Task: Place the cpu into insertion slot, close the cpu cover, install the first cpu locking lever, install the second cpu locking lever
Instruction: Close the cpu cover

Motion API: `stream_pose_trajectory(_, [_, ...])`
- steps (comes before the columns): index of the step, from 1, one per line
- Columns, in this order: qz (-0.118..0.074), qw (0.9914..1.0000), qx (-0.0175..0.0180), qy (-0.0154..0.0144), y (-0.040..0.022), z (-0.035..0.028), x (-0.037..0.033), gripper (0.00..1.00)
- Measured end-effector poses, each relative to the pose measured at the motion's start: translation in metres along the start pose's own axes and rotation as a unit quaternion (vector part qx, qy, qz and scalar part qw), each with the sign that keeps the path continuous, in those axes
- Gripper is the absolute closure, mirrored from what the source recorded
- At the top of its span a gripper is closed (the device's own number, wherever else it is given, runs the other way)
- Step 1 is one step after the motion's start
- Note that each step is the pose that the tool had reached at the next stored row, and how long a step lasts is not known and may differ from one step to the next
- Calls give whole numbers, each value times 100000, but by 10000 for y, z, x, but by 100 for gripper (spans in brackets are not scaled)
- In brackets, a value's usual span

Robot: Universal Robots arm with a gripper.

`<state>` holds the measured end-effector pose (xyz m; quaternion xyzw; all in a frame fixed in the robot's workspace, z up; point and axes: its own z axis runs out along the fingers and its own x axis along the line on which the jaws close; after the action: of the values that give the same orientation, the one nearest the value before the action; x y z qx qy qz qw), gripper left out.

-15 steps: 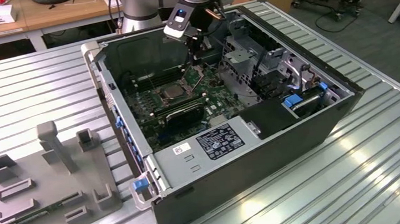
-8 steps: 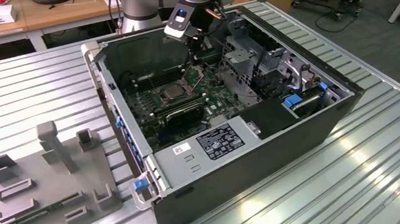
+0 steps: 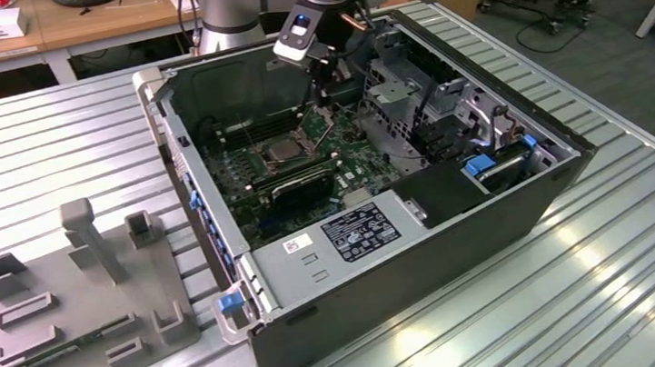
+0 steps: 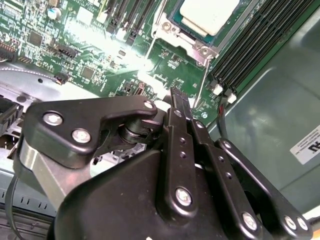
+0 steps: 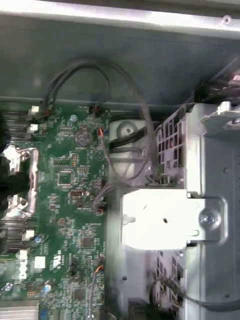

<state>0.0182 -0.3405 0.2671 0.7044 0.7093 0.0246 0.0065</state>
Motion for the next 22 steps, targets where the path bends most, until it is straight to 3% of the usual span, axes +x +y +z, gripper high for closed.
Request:
stream_pose_trajectory(7, [-3,100000,-2,-1,60,6,0,89])
stream_pose_trajectory(16, [-9,100000,-1,-2,74,6,-1,89])
stream_pose_trajectory(22, [-1,100000,2,-4,130,12,-1,89])
